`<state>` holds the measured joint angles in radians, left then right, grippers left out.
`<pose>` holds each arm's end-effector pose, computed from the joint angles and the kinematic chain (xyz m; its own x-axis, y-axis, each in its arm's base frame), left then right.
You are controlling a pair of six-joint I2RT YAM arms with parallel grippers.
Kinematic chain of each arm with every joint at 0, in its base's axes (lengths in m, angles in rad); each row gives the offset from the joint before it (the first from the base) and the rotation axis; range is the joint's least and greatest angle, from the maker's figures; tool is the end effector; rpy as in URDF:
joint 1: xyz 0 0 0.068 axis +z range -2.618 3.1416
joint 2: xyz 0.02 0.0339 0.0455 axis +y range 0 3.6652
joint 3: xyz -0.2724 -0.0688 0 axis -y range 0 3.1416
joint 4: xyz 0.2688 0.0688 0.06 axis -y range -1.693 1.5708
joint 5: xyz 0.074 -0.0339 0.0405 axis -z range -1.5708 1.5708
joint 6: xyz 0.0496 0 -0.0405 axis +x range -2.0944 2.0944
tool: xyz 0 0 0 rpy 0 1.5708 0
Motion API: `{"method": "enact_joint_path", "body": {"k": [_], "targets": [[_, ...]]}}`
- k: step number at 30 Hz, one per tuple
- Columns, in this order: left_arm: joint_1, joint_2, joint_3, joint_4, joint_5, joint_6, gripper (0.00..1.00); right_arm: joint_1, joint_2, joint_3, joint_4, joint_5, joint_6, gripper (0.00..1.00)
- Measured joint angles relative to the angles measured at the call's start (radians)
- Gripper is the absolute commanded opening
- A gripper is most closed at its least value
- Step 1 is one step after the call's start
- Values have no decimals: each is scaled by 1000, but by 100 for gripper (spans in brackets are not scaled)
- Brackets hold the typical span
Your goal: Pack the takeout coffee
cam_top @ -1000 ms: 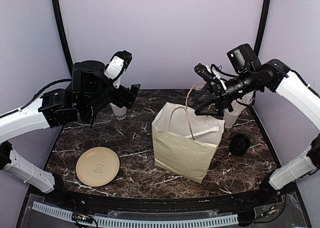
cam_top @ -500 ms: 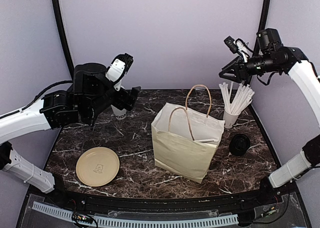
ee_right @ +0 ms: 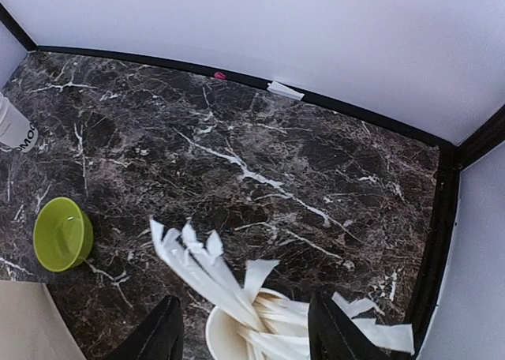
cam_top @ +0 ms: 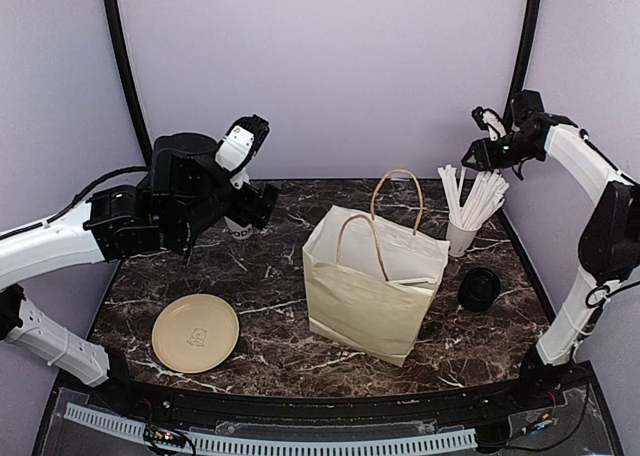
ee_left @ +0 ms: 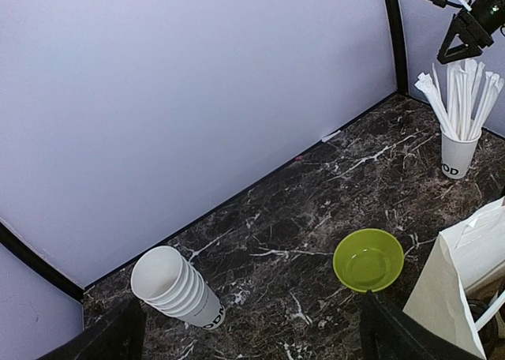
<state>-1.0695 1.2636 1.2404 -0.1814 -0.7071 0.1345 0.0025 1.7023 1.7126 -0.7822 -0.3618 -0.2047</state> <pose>0.1807 -0.2626 0.4042 -0.0483 0.3004 -0.9526 0.3709 0.8909 0.2621 0.4101 0.0186 0.3623 -0.6309 -0.1917 -0.7518 -0.3924 0.9148 0.0961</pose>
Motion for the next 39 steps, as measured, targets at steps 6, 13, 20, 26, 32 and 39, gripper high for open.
{"method": "enact_joint_path", "body": {"k": [6, 13, 20, 26, 32, 39], "targets": [[0, 0, -15, 0, 8, -8, 97, -30, 79, 31, 21, -30, 27, 55], [0, 0, -24, 0, 10, -8, 97, -32, 104, 31, 43, -58, 35, 47], [0, 0, -24, 0, 11, -8, 97, -32, 108, 42, 54, -83, 37, 49], [0, 0, -24, 0, 13, -8, 97, -32, 110, 77, 48, -83, 18, 56], [0, 1, -24, 0, 17, -8, 97, -32, 110, 90, 38, -80, -2, 45], [0, 2, -24, 0, 25, -8, 97, -31, 132, 93, 15, -86, -10, 33]]}}
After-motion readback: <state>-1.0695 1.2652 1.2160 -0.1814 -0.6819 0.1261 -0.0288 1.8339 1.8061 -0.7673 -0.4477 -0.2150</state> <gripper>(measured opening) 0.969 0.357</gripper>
